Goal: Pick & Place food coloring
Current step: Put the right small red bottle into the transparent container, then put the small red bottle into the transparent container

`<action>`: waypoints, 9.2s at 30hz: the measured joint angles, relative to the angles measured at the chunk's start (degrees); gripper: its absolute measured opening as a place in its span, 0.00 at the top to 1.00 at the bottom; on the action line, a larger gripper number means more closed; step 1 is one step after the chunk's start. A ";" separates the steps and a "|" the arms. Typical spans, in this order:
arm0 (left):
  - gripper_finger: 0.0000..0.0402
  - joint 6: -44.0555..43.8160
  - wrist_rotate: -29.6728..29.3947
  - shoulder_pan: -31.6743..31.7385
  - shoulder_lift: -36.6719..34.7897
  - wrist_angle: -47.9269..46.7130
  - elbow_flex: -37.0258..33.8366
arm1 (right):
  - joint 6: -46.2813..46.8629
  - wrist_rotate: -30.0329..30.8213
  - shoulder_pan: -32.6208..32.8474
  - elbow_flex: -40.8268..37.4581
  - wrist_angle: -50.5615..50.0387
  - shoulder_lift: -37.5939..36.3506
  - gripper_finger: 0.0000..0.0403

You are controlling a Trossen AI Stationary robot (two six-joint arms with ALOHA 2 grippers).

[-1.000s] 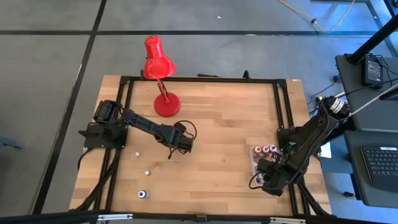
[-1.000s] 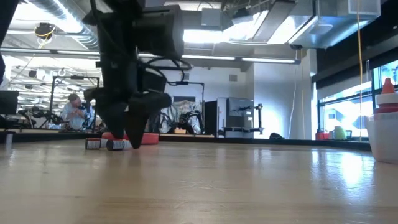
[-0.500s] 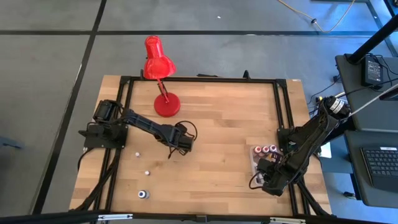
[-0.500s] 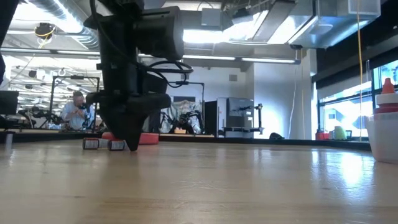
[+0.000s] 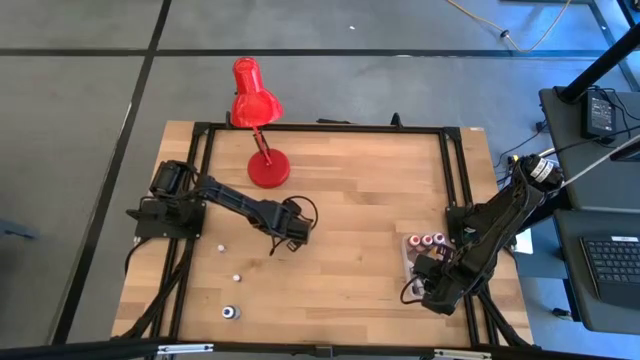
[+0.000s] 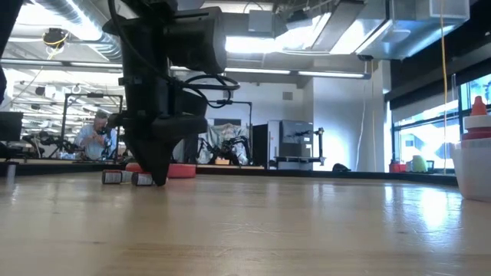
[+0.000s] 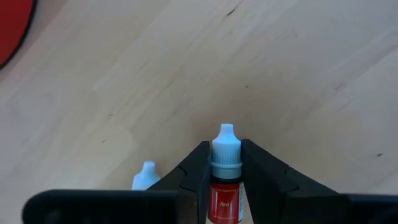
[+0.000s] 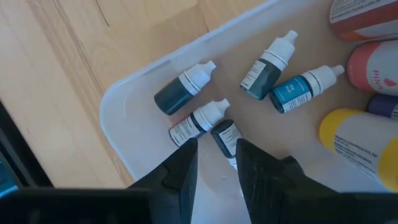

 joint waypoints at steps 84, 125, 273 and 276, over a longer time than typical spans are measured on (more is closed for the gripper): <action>0.76 57.72 -5.64 -15.38 -3.93 72.80 1.46 | -76.41 23.56 -19.26 6.05 52.82 4.83 0.83; 0.59 57.09 -34.92 -20.13 -5.01 57.79 1.40 | -42.90 8.19 -17.34 14.14 5.39 4.81 0.82; 0.80 23.24 6.43 -5.93 -3.82 30.17 2.34 | -45.16 35.84 -3.71 9.07 13.25 4.83 0.55; 0.80 31.44 6.13 -7.47 -3.82 41.73 2.34 | -53.88 35.83 -5.59 9.07 20.22 4.83 0.55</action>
